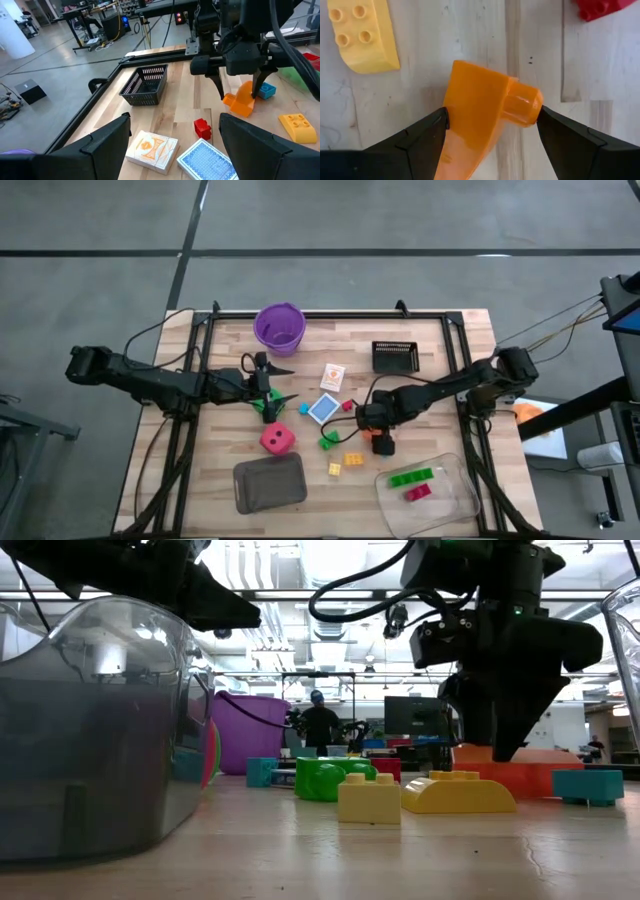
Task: Pick & Place Toys
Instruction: Put the large orange game piece into the transparent bin
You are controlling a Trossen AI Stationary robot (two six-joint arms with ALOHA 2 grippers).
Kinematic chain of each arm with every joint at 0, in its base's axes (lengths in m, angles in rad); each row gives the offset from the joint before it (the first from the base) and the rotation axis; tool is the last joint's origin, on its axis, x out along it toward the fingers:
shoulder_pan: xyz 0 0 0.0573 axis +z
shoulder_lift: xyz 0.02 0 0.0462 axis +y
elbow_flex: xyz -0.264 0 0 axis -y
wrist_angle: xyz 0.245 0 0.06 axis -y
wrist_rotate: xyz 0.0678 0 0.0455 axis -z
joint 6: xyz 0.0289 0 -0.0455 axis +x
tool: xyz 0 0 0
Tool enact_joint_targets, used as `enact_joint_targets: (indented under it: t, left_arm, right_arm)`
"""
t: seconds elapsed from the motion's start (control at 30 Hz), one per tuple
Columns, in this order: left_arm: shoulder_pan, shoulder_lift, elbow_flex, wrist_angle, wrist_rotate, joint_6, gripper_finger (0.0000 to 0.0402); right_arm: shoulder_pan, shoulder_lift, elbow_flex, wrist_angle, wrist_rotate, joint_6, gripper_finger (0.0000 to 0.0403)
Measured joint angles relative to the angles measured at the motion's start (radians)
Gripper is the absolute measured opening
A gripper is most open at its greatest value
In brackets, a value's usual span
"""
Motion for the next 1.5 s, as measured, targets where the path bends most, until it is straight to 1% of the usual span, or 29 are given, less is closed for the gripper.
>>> enact_joint_targets:
  t: [0.13, 0.3, 0.4, 0.5, 0.6, 0.73, 0.87, 1.07, 1.17, 1.23, 1.33, 1.43, 1.5]
  left_arm:
    - [0.000, 0.000, 0.000, 0.000, -0.008, 0.000, 0.0303]
    - [0.000, 0.000, 0.000, 0.000, -0.008, 0.000, 0.0303]
    - [0.000, 0.000, 0.000, -0.001, -0.012, 0.000, 0.0303]
    - [0.000, 0.000, 0.000, -0.006, -0.015, 0.000, 0.0303]
    - [0.000, 0.000, 0.000, -0.010, -0.015, 0.000, 0.0303]
    - [0.001, 0.000, 0.000, -0.013, -0.016, 0.000, 0.0303]
    - [0.001, 0.000, 0.000, -0.014, -0.015, -0.001, 0.0303]
    - [0.001, 0.000, 0.000, -0.009, -0.015, -0.004, 0.0303]
    - [0.001, 0.000, 0.000, -0.006, -0.016, -0.004, 0.0303]
    - [0.001, 0.000, 0.000, -0.003, -0.015, -0.004, 0.0303]
    - [0.001, 0.000, 0.000, 0.006, -0.015, -0.012, 0.0303]
    - [0.000, 0.000, 0.000, 0.008, -0.015, -0.020, 0.0303]
    - [0.000, 0.000, 0.000, 0.006, -0.015, -0.023, 0.0303]
  right_arm:
    - [-0.014, 0.003, -0.004, 0.009, -0.002, -0.022, 0.0297]
    - [-0.042, 0.045, -0.007, 0.003, 0.005, -0.045, 0.0297]
    - [-0.044, 0.091, -0.002, 0.007, 0.006, -0.072, 0.0295]
    - [-0.045, 0.120, 0.007, 0.002, -0.001, -0.086, 0.0271]
    - [-0.044, 0.117, 0.014, -0.002, -0.006, -0.096, 0.0222]
    - [-0.041, 0.075, 0.013, -0.003, -0.002, -0.097, 0.0133]
    - [-0.047, 0.004, 0.009, -0.014, 0.052, -0.096, 0.0129]
    - [-0.035, -0.149, 0.010, 0.005, 0.076, -0.098, 0.0129]
    - [-0.020, -0.247, -0.004, 0.069, 0.082, -0.100, 0.0129]
    - [0.001, -0.309, -0.036, 0.162, 0.079, -0.112, 0.0129]
    - [0.045, -0.399, -0.125, 0.373, 0.077, -0.135, 0.0129]
    - [0.110, -0.464, -0.256, 0.626, 0.078, -0.144, 0.0129]
    - [0.164, -0.495, -0.331, 0.730, 0.077, -0.132, 0.0129]
